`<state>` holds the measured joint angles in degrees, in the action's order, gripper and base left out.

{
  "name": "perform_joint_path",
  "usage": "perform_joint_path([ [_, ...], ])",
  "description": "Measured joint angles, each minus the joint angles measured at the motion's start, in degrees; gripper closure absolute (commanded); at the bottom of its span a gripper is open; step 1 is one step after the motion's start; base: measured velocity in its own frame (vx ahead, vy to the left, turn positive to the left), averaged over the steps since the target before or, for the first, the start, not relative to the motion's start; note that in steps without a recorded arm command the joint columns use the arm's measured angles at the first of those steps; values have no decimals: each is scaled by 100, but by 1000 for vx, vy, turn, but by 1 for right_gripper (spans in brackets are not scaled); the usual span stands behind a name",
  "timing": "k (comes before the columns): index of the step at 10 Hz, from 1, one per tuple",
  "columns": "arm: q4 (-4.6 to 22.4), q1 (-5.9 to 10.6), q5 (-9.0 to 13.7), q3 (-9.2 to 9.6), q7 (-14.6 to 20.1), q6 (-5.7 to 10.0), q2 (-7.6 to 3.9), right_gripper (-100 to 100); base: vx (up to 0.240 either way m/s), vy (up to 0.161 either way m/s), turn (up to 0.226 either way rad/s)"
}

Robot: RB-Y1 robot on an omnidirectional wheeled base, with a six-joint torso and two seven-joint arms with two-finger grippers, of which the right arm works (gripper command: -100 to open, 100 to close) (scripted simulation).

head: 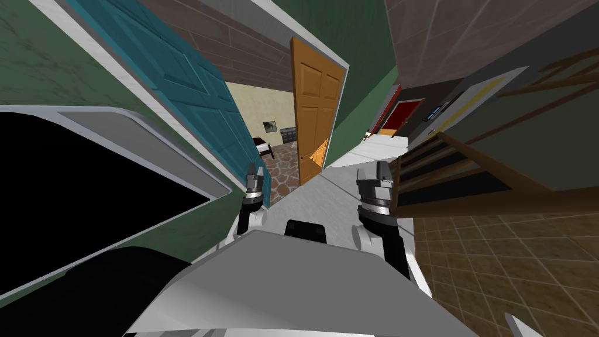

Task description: Push the door open

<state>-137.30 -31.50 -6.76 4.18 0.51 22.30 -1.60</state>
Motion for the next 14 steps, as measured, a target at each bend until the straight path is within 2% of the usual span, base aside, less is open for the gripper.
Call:
perform_joint_path([
  [3, 280, 103, 45, 65, -6, 31, -57, -100, 109, -25, 80],
  [5, 546, 149, 98, 81, 1, 145, -113, -100, 114, -15, 86],
  [7, 810, 242, 110, 186, -30, 196, -115, -100, 128, -27, 107],
  [14, 1681, 496, 263, 332, -31, 416, -244, -100, 98, -24, 82],
])
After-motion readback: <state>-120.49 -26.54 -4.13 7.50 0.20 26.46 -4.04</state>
